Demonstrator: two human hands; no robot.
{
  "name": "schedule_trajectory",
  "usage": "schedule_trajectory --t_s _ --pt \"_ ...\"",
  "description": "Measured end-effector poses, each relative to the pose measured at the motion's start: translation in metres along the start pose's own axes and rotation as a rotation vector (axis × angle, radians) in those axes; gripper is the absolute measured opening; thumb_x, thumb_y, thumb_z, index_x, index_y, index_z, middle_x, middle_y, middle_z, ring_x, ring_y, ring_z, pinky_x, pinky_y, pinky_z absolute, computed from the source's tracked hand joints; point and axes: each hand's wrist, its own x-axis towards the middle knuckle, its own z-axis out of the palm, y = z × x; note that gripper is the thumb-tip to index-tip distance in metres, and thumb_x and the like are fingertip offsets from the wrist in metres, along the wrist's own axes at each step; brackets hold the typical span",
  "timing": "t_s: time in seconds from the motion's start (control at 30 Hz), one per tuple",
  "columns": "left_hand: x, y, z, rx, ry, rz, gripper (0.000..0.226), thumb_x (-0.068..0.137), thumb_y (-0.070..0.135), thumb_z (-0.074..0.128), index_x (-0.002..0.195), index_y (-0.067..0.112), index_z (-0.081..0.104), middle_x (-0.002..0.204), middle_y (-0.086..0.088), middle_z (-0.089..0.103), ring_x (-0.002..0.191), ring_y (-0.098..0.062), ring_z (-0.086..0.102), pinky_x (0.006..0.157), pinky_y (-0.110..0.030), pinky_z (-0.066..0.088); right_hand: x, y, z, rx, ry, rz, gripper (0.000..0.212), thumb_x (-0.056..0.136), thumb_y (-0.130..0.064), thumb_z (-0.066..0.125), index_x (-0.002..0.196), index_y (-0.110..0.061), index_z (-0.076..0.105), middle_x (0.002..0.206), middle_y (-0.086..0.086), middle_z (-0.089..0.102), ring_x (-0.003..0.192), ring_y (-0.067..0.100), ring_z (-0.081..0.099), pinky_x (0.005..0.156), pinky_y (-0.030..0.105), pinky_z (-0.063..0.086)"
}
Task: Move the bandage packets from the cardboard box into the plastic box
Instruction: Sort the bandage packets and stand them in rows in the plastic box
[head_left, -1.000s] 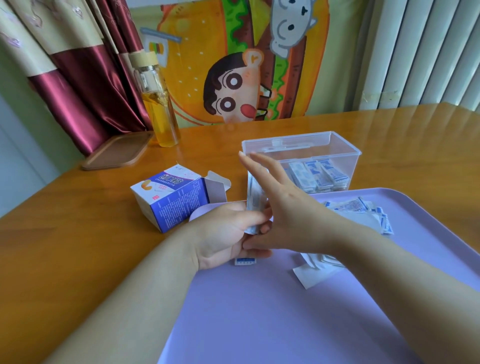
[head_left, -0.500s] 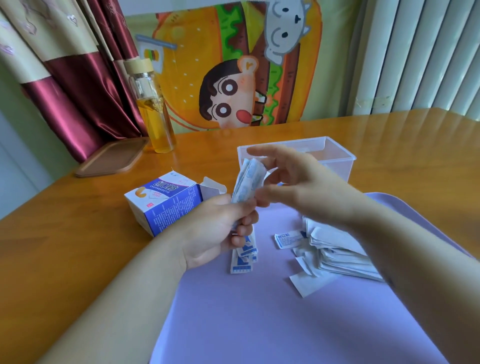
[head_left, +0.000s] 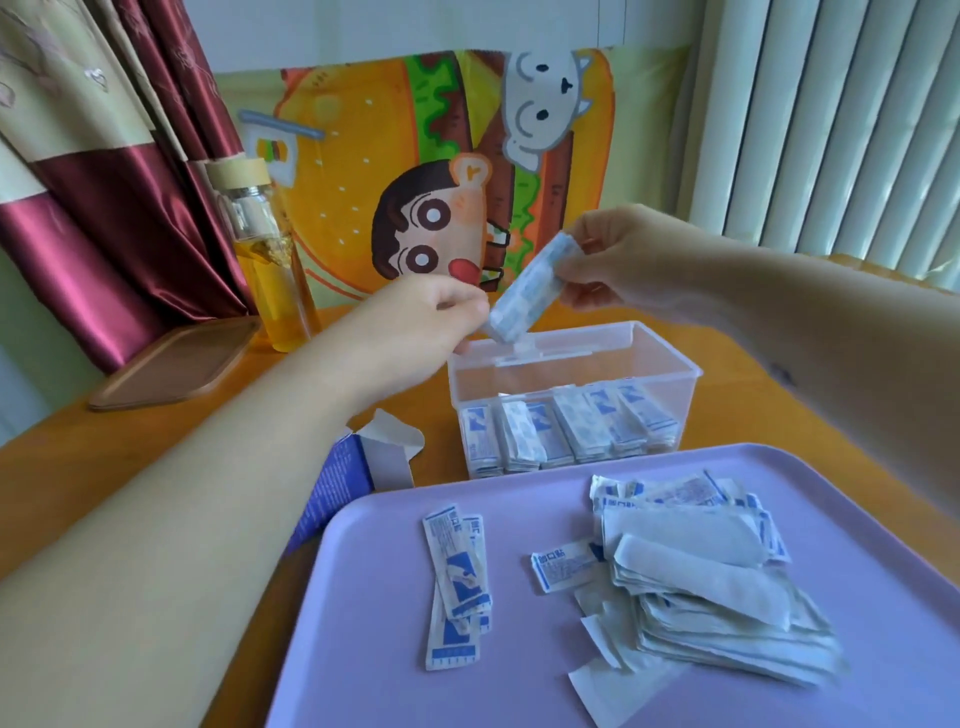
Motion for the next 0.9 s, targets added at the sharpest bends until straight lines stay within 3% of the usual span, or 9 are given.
schedule_trajectory --t_s 0.07,0.13,0.27,0.37,0.5,0.6,0.77,0.9 --pt "0.014 -0.001 0.0 0.166 0.031 0.025 0.019 0.097 0.026 0.044 0.105 0.032 0.06 0.095 0.011 0.064 0.084 -0.002 0.059 0.062 -0.012 0.043 0.014 0.009 -0.006 -0.05 -0.011 0.052 0.018 0.093 0.0 0.051 0.08 -0.011 0.057 0.085 0.013 0.059 0.064 0.015 0.058 0.064 0.021 0.057" --pt "0.027 -0.003 0.004 0.272 0.026 0.044 0.022 0.095 0.016 0.044 0.093 0.029 0.061 0.082 0.015 0.059 0.076 -0.001 0.054 0.05 -0.012 0.035 0.027 0.017 -0.008 -0.13 -0.067 0.093 0.018 0.094 0.001 0.05 0.081 -0.01 0.056 0.082 0.013 0.058 0.062 0.014 0.056 0.059 0.02 0.056" --pt "0.046 -0.006 0.016 0.39 0.027 0.096 0.031 0.088 0.005 0.044 0.076 0.029 0.057 0.081 0.013 0.054 0.072 -0.005 0.051 0.053 -0.019 0.037 0.041 0.028 0.004 -0.35 -0.357 0.185 0.017 0.092 0.003 0.05 0.084 -0.01 0.056 0.077 0.011 0.058 0.062 0.014 0.056 0.057 0.02 0.049" --pt "0.056 -0.009 0.027 0.412 -0.096 0.131 0.036 0.085 0.0 0.043 0.07 0.03 0.055 0.087 0.007 0.062 0.081 -0.011 0.058 0.063 -0.025 0.048 0.048 0.037 0.022 -0.439 -0.534 0.242 0.019 0.092 0.004 0.05 0.084 -0.013 0.054 0.075 0.007 0.055 0.063 0.012 0.053 0.056 0.017 0.05" --pt "0.063 -0.009 0.037 0.451 -0.293 0.138 0.038 0.081 -0.004 0.041 0.064 0.026 0.057 0.081 0.005 0.066 0.085 -0.016 0.064 0.077 -0.035 0.054 0.053 0.049 0.041 -0.498 -0.648 0.25 0.027 0.091 0.008 0.046 0.078 -0.015 0.054 0.073 0.002 0.05 0.063 0.01 0.048 0.056 0.015 0.047" --pt "0.068 -0.011 0.04 0.523 -0.418 0.118 0.041 0.084 -0.004 0.038 0.069 0.026 0.062 0.086 0.004 0.068 0.082 -0.013 0.065 0.078 -0.035 0.056 0.053 0.054 0.048 -0.563 -0.689 0.216 0.033 0.091 0.008 0.044 0.076 -0.019 0.056 0.071 -0.002 0.05 0.063 0.009 0.046 0.057 0.015 0.044" --pt "0.074 -0.009 0.043 0.701 -0.592 0.11 0.053 0.09 -0.003 0.035 0.099 0.036 0.071 0.096 0.011 0.061 0.076 -0.014 0.054 0.057 -0.018 0.042 0.051 0.054 0.049 -0.612 -0.654 0.176 0.022 0.087 0.003 0.059 0.078 -0.017 0.061 0.082 0.004 0.067 0.068 0.01 0.063 0.054 0.013 0.048" --pt "0.077 -0.003 0.044 0.765 -0.661 0.108 0.051 0.094 -0.002 0.037 0.112 0.034 0.067 0.078 0.018 0.048 0.061 -0.009 0.042 0.038 -0.008 0.029 0.047 0.049 0.048 -0.573 -0.649 0.178 0.024 0.085 0.001 0.064 0.076 -0.02 0.058 0.077 0.001 0.064 0.067 0.009 0.064 0.054 0.012 0.05"
